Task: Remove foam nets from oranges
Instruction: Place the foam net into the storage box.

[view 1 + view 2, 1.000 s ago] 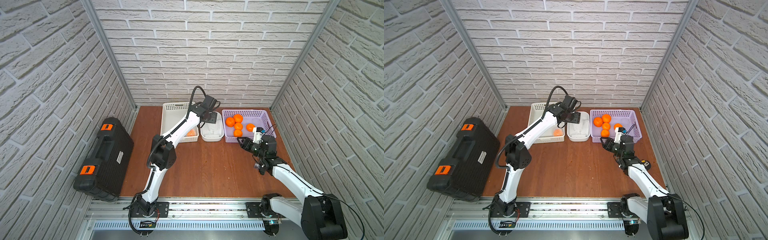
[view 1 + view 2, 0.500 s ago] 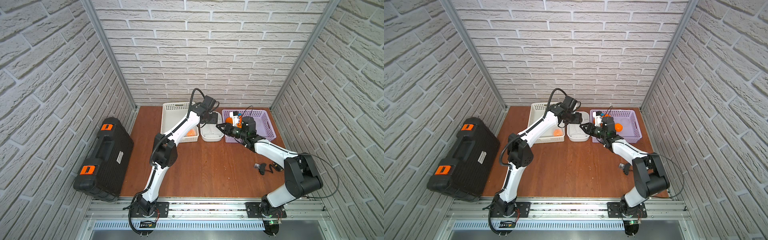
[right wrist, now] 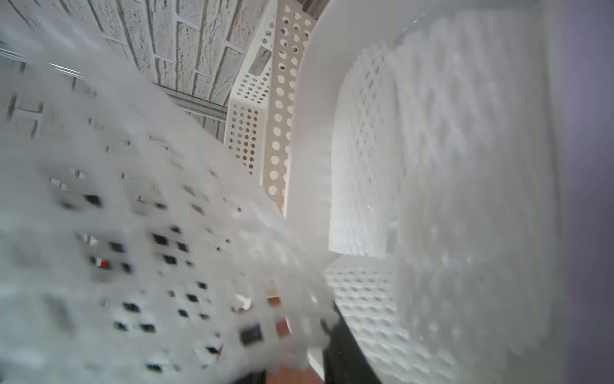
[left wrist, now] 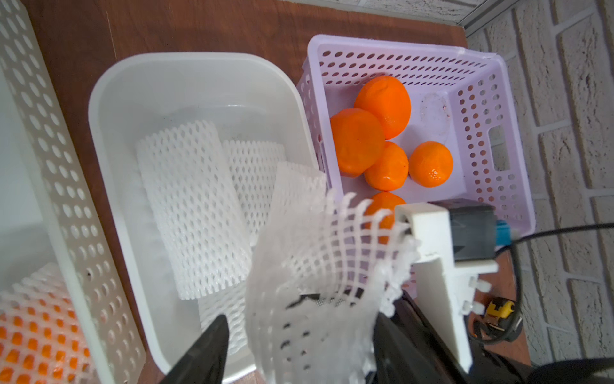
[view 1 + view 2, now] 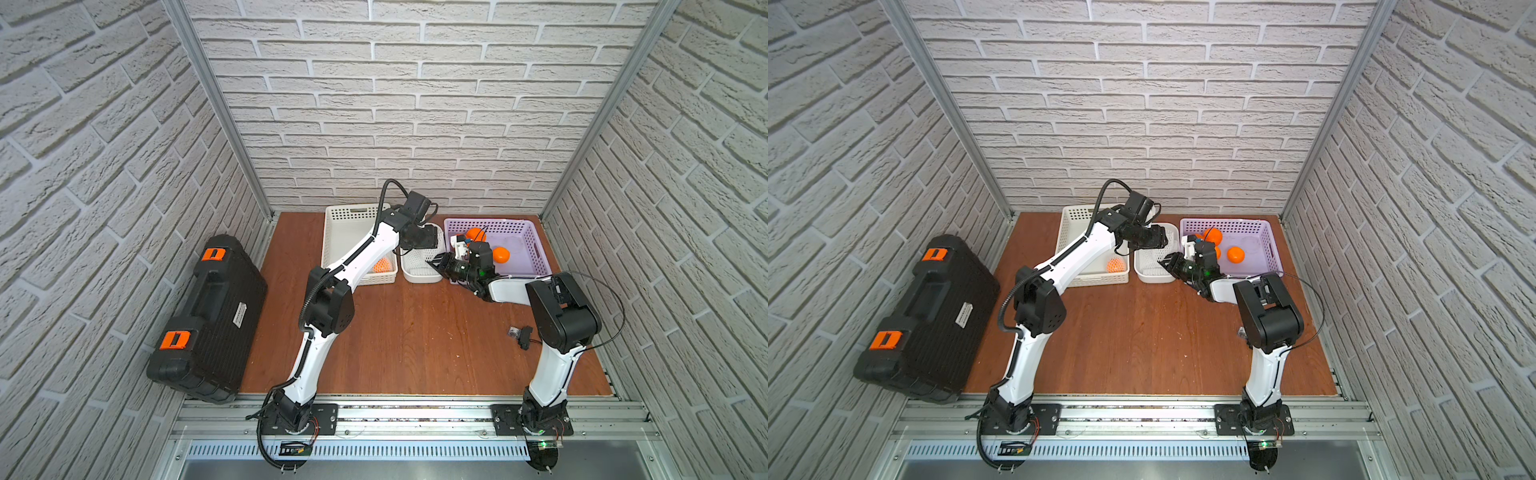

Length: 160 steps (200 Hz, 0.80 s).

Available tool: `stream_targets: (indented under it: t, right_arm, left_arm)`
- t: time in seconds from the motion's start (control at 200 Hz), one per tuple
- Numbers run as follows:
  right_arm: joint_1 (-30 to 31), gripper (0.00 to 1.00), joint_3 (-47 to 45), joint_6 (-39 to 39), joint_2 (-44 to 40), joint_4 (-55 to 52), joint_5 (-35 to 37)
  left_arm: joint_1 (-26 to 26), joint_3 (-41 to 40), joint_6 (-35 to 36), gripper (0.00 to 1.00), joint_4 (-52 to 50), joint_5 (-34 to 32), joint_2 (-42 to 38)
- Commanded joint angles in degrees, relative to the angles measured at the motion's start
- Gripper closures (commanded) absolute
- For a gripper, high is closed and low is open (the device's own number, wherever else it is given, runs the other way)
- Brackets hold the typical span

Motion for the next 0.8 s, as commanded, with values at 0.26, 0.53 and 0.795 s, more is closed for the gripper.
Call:
stream_targets:
  t: [0.26,0.53,0.795]
  right_arm:
    - [0.1,0.32,-9.3,-8.1,-13.9,5.6,1.1]
    - [0.1,0.27,-7.7,-9.0,-13.8,4.7,0.7]
    - [0.1,0.43,-4.6,-9.5,-11.4,2.0,1.3]
  left_arm:
    - [1.6,-0.2,0.8,0.31,-1.0,-1.3,-3.2]
    - [0.7,0.0,1.3,0.31,-0.8,0.5,-3.8]
    - [0.2,-0.3,0.8,0.31,-1.0,2.2,-4.9]
